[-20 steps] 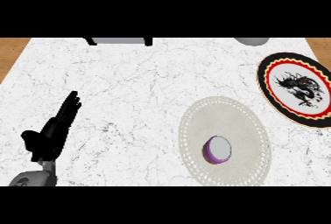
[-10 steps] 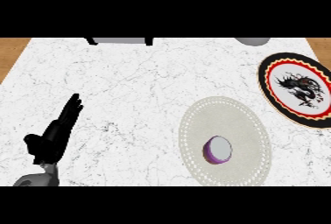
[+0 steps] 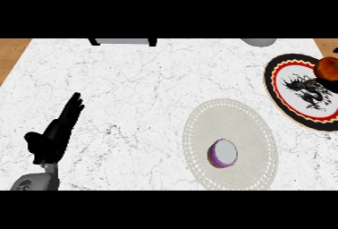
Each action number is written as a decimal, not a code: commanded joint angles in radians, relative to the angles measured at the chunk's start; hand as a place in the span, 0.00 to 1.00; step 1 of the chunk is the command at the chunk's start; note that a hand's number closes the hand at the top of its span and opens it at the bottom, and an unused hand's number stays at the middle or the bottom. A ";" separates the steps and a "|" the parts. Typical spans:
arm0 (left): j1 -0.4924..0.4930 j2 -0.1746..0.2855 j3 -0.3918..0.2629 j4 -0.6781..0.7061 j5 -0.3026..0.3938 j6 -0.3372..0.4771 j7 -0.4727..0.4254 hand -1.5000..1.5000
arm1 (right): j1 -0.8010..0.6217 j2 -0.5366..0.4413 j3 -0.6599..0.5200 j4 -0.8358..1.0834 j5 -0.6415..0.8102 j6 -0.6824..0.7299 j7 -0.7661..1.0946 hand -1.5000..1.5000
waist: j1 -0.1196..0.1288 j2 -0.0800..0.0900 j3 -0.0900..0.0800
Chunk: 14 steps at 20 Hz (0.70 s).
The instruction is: Pick the tomato from the placemat and place it in the plate
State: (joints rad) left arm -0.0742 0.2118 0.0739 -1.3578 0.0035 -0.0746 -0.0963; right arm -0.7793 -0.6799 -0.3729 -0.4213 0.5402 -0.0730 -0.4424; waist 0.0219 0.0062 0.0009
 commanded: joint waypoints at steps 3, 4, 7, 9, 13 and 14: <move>-0.012 -0.022 0.002 0.052 -0.017 0.014 -0.032 0.50 | -0.084 0.034 0.001 0.082 0.002 -0.012 0.129 0.00 | -0.003 -0.001 0.000; -0.035 -0.022 -0.012 -0.008 -0.017 0.018 0.026 0.50 | -0.079 0.018 -0.020 0.146 -0.003 -0.026 0.086 0.00 | 0.008 0.004 0.001; 0.011 -0.048 -0.035 -0.024 -0.048 0.045 -0.005 0.50 | -0.056 0.047 -0.075 0.137 -0.068 -0.044 0.047 0.00 | 0.001 0.000 0.001; 0.039 -0.004 0.008 0.003 -0.010 -0.007 -0.055 0.50 | -0.082 0.016 -0.133 0.140 -0.125 -0.025 0.032 0.00 | 0.007 0.002 0.001; -0.003 -0.023 -0.012 -0.010 -0.017 0.006 0.003 0.50 | -0.068 -0.051 -0.254 0.168 -0.246 0.052 -0.014 0.00 | 0.007 0.007 0.003; 0.003 -0.015 0.003 -0.009 -0.019 0.014 -0.026 0.50 | -0.056 -0.063 -0.277 0.177 -0.273 0.091 -0.023 0.00 | 0.005 0.006 0.003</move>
State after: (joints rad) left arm -0.0776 0.1949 0.0704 -1.3557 -0.0127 -0.0678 -0.1118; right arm -0.8458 -0.6879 -0.5638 -0.2700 0.3567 -0.0607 -0.4396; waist 0.0269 0.0110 0.0031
